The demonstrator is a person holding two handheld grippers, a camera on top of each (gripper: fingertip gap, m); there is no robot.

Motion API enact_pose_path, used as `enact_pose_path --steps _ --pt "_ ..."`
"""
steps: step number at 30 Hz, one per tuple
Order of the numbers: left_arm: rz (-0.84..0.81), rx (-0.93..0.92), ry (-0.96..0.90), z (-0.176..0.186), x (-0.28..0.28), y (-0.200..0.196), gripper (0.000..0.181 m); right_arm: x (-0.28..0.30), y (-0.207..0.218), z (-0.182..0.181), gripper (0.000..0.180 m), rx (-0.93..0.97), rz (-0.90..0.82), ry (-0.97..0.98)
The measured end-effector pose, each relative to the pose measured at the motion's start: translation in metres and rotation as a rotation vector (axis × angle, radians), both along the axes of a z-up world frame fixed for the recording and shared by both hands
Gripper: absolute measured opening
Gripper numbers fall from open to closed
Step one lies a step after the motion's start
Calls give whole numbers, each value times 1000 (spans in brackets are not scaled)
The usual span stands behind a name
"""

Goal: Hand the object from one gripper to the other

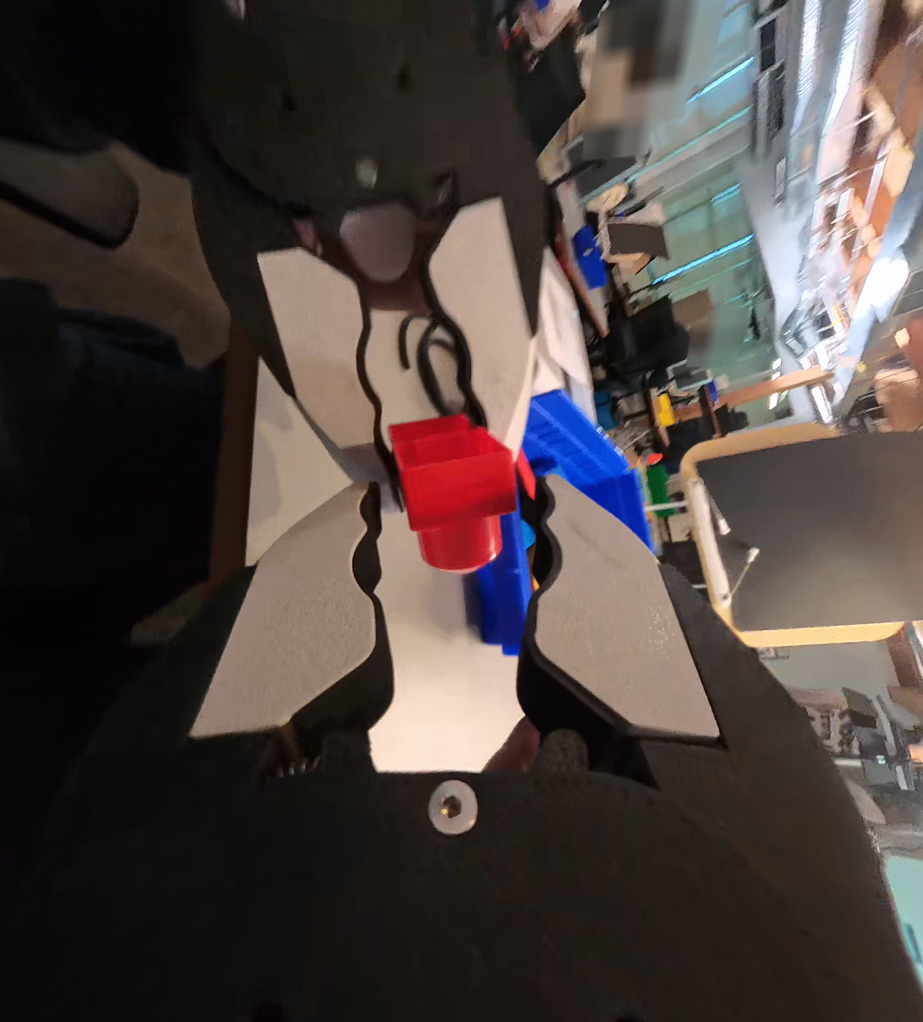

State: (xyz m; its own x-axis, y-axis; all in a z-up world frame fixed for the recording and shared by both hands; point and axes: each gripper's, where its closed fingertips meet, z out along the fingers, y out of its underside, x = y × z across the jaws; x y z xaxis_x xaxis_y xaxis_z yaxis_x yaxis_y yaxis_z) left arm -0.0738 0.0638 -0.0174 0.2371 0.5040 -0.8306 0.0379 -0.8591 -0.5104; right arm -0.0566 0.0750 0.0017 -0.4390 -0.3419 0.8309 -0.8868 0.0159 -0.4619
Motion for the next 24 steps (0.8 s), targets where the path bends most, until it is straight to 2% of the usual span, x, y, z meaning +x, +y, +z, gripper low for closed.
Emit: enact_pose_path --steps 2,4,6,10,13,17,21,24 --pt "-15 -73 22 2 2 5 38 -6 -1 -8 36 35 -24 28" --pt "3 -84 53 7 1 3 38 -7 -3 -3 36 0 -15 -3" --pt "-11 24 110 18 2 2 40 -7 -3 9 36 -63 22 -91" --pt "-134 447 161 45 13 -4 49 -14 1 46 35 -236 113 -381" --pt "-296 900 124 67 20 -4 51 -21 6 70 36 -360 185 -605" --pt "-452 1392 -9 79 17 -4 50 -28 5 76 36 -447 200 -688" --pt "-560 1649 -183 78 12 10 59 -24 1 71 35 -484 192 -648" --pt "-598 1723 -234 81 10 21 63 -18 -2 67 35 -484 195 -610"
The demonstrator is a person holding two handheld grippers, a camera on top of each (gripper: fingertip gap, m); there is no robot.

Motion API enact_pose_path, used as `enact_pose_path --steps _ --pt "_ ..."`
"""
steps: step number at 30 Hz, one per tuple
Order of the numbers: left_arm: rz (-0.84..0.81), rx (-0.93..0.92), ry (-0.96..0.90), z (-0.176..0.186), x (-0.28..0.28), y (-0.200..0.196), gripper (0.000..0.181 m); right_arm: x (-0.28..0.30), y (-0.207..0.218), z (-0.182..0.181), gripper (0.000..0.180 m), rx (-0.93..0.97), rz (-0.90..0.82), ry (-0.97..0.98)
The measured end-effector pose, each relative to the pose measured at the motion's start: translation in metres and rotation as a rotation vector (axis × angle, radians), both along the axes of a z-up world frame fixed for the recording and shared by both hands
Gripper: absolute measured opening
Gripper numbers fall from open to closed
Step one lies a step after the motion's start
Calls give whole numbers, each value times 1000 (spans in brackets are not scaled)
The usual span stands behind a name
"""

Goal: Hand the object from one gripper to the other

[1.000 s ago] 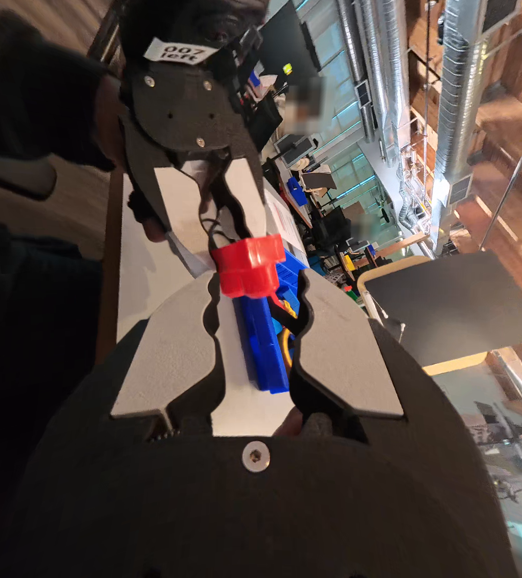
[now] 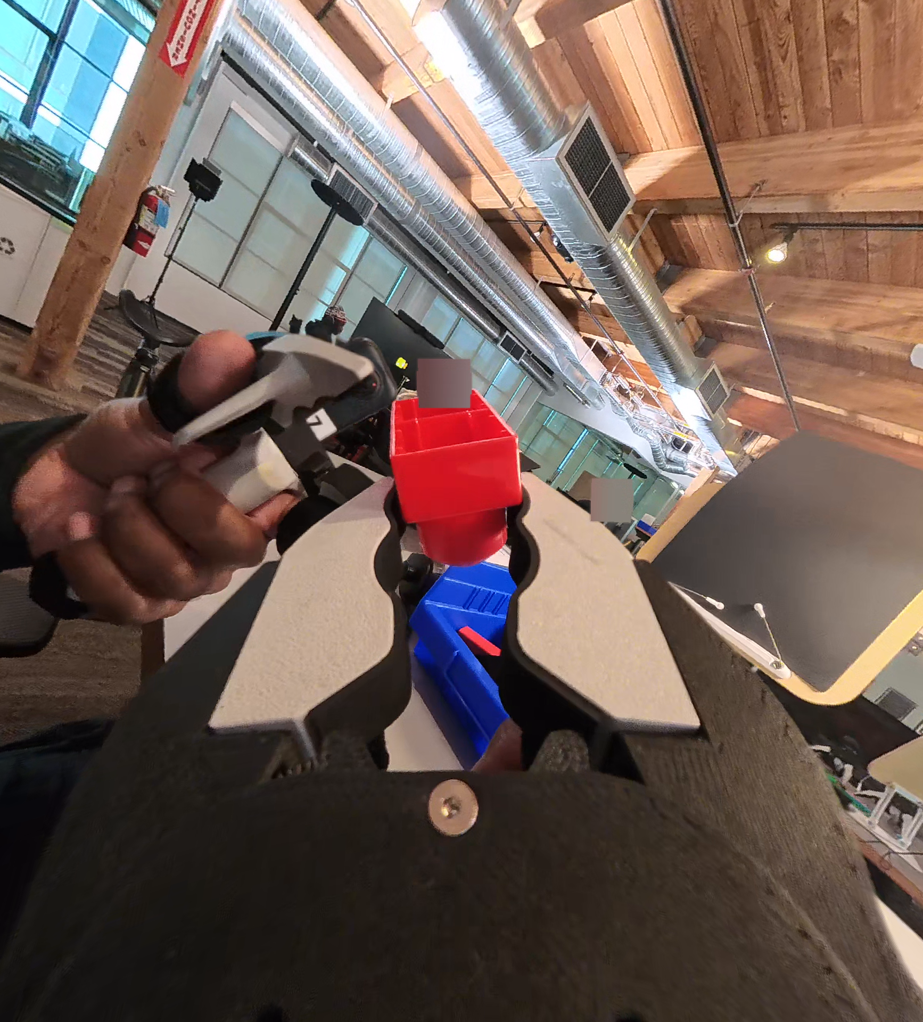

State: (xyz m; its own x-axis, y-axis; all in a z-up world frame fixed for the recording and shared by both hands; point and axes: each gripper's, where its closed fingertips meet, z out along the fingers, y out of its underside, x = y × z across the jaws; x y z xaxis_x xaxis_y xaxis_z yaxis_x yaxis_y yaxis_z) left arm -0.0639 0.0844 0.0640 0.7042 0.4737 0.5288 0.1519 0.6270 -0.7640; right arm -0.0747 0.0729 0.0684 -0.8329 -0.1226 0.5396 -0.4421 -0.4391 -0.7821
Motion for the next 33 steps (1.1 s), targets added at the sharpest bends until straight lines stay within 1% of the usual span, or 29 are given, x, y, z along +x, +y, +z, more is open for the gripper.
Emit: enact_pose_path --steps 2,4,6,9,11,13,15,19,22,24,29,33 --pt "-22 15 -4 3 1 6 63 5 -1 -3 35 2 3 28" --pt "-3 24 -16 4 -1 7 59 8 -2 -6 35 1 -2 53" --pt "32 30 -19 4 -2 3 47 10 -3 -8 35 10 -8 67" --pt "80 -19 3 3 -1 1 47 9 -6 -11 35 26 -35 80" --pt "150 -82 9 2 -3 -3 46 6 -10 -15 35 63 -64 84" --pt "280 -165 41 6 -4 -13 46 0 -13 -20 43 97 -98 95" --pt "446 -291 87 11 -1 -26 46 -6 -14 -21 46 97 -140 106" --pt "781 -633 112 12 1 -50 46 -7 -15 -18 50 85 -196 144" --pt "928 -858 182 15 5 -53 46 -1 -19 -21 51 98 -201 158" --pt "949 -918 216 16 6 -50 47 2 -20 -22 51 101 -202 163" --pt "923 -894 217 13 4 -49 46 1 -20 -21 51 95 -220 169" --pt "937 -936 179 6 0 -56 46 -11 -24 -22 48 133 -273 121"
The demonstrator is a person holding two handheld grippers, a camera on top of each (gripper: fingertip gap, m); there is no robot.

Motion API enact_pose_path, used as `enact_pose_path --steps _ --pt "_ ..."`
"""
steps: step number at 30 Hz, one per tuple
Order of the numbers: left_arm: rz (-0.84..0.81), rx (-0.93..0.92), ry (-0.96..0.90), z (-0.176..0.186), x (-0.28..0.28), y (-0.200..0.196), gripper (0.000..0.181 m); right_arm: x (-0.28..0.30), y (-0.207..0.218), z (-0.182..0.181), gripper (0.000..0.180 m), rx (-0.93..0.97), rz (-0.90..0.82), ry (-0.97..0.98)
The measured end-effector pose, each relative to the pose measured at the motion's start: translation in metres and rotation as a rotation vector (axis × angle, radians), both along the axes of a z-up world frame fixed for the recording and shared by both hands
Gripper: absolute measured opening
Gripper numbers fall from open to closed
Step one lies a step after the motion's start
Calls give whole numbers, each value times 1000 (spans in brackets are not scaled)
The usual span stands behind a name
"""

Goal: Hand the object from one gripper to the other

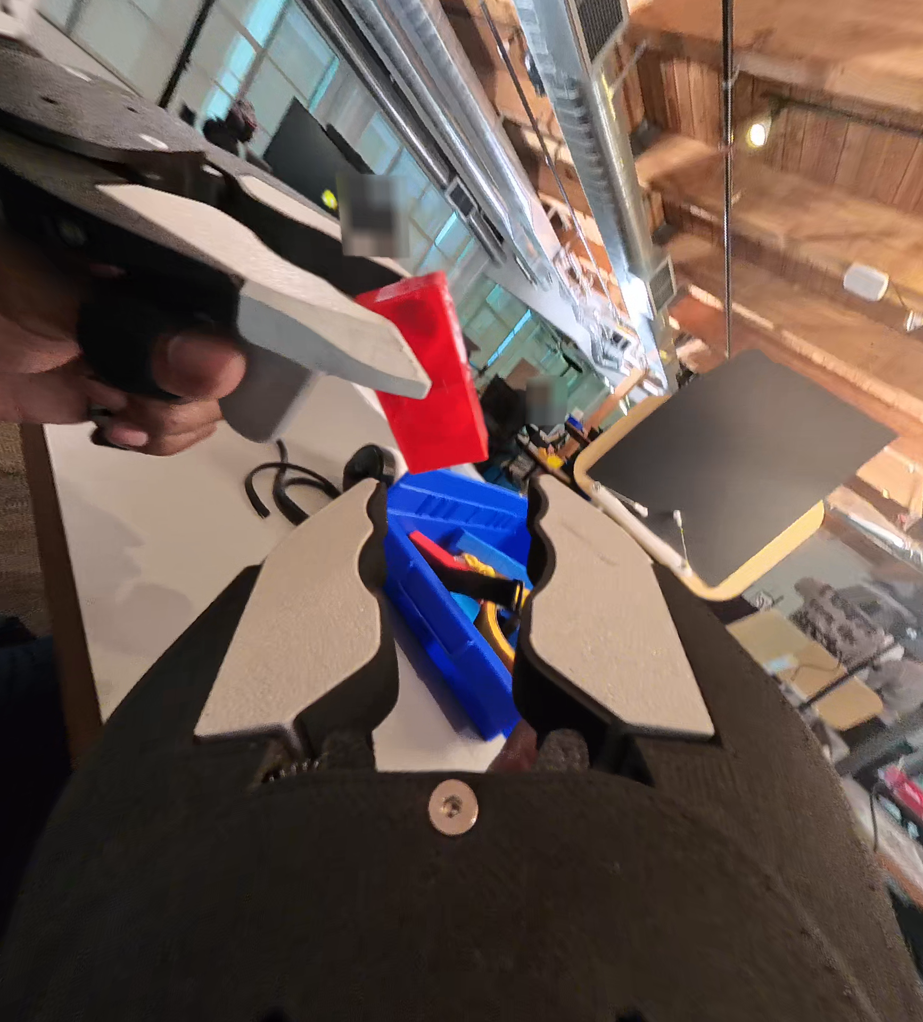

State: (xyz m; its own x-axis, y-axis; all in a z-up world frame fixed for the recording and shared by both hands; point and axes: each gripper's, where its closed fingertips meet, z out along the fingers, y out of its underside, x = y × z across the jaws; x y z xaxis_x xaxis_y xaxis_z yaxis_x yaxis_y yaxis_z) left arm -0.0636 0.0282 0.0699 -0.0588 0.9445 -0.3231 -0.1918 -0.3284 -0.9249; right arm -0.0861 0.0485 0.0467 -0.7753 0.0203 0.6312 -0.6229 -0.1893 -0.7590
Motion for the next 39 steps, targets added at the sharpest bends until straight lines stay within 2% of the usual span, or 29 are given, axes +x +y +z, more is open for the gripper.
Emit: enact_pose_path --steps 4,7,15,22,26,33,39 --pt "83 -17 -111 -21 -10 -17 46 -26 -12 -19 47 180 -155 -92" --pt "95 39 -186 -37 -17 -26 46 -33 -14 -31 48 261 -194 -143" --pt "79 94 -244 -51 -23 -29 46 -37 -17 -45 47 320 -208 -162" --pt "93 60 -248 -54 -22 -33 46 -35 -18 -46 46 329 -207 -168" --pt "174 -64 -237 -55 -22 -43 46 -31 -15 -41 45 328 -165 -216" --pt "347 -434 -260 -67 -30 -42 46 -2 -7 -18 47 330 41 -475" --pt "392 -668 -261 -76 -40 -22 46 6 -19 -39 52 415 -17 -497"
